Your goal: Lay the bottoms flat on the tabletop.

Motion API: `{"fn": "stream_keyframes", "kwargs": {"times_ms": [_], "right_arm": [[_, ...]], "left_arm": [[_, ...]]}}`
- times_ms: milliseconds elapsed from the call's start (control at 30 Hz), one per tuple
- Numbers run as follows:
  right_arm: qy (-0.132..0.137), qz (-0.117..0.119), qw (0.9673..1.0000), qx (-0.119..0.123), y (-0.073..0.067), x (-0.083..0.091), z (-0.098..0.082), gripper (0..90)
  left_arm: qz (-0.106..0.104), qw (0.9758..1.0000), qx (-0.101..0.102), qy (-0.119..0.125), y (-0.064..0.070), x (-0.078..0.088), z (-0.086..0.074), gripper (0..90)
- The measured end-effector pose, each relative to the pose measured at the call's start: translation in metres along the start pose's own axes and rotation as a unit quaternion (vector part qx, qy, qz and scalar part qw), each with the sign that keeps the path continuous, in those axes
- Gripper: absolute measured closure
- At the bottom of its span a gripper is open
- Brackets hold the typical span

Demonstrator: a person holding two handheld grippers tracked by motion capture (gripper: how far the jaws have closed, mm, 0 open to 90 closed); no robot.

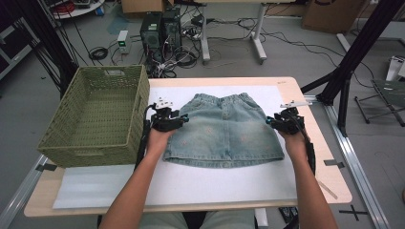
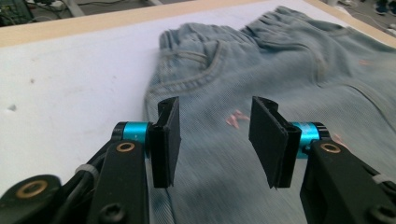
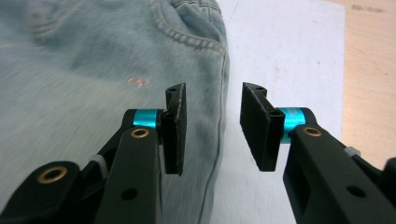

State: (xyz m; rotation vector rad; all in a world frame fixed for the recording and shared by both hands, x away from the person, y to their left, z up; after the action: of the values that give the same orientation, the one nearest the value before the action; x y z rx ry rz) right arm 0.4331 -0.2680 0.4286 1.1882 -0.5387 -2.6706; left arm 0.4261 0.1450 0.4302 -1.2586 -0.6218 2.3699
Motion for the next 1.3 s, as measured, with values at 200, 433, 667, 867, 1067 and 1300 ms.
{"fn": "stream_keyframes", "kwargs": {"times_ms": [200, 433, 667, 867, 1067, 1300], "right_arm": [[-0.002, 0.001, 0.9997, 0.023, -0.003, 0.027, -0.029, 63.5], [-0.019, 0.046, 0.9977, 0.047, -0.018, 0.038, -0.069, 73.3], [-0.043, 0.049, 0.9962, 0.058, -0.025, 0.033, -0.085, 71.4], [-0.055, 0.054, 0.9931, 0.089, -0.029, 0.036, -0.084, 89.4], [-0.038, 0.054, 0.9945, 0.081, -0.020, 0.049, -0.084, 88.8], [0.010, 0.082, 0.9955, 0.046, -0.032, 0.056, -0.071, 65.9]], "left_arm": [[-0.020, 0.9998, -0.005, 0.005, 0.011, 0.022, -0.020, 55.4], [-0.021, 0.9998, -0.002, -0.002, 0.014, 0.041, -0.043, 55.5], [-0.037, 0.9992, 0.001, -0.013, 0.016, 0.052, -0.055, 54.4], [-0.048, 0.9978, -0.001, -0.046, 0.015, 0.057, -0.063, 53.2], [-0.052, 0.9955, -0.020, -0.076, 0.018, 0.059, -0.072, 53.6], [-0.012, 0.9945, -0.062, -0.084, 0.025, 0.058, -0.080, 66.4]]}}
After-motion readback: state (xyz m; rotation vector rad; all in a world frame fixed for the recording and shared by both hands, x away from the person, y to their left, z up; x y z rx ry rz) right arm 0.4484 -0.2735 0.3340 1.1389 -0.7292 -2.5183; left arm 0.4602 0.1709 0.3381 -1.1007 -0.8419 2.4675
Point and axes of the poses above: each handheld gripper's, and its own axes: x roughly backward along the jaws, z roughly out of its top, y roughly to its right, the point moved 3 cm from there along -x, roughly forward along the jaws, and after that the axes turned 1 degree about -y, right-handed, at the moved point
